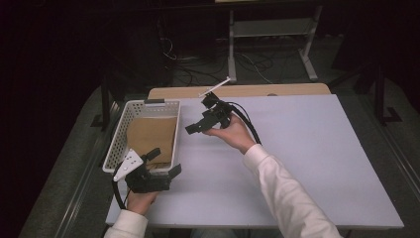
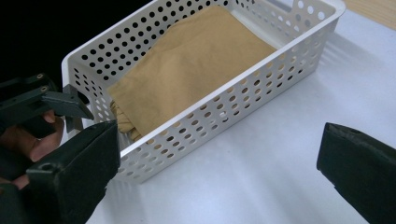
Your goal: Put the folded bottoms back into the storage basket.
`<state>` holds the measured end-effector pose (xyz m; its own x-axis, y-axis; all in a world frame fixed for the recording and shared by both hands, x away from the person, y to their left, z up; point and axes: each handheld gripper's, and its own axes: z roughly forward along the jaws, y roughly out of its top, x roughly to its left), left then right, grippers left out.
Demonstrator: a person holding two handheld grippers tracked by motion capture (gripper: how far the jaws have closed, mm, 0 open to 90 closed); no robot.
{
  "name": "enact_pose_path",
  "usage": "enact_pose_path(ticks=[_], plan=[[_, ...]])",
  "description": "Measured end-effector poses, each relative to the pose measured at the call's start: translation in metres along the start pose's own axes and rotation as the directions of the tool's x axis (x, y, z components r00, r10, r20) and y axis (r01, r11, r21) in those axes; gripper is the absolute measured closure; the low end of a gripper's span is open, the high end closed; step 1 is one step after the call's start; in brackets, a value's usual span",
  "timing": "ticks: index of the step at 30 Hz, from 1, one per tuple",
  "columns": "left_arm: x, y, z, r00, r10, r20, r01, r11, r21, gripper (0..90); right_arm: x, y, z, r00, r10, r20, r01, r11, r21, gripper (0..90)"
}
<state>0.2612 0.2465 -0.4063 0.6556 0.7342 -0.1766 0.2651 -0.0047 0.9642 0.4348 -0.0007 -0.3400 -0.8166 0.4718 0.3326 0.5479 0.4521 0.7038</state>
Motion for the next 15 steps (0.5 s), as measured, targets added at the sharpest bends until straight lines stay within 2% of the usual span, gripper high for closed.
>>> enact_pose_path(ticks=[15], plan=[[0.0, 0.0, 0.0, 1.0, -0.003, -0.001, 0.004, 1.0, 0.002, 0.2, -0.008, -0.012, -0.017, 0.9999, 0.006, 0.011, -0.005, 1.0, -0.02, 0.0]])
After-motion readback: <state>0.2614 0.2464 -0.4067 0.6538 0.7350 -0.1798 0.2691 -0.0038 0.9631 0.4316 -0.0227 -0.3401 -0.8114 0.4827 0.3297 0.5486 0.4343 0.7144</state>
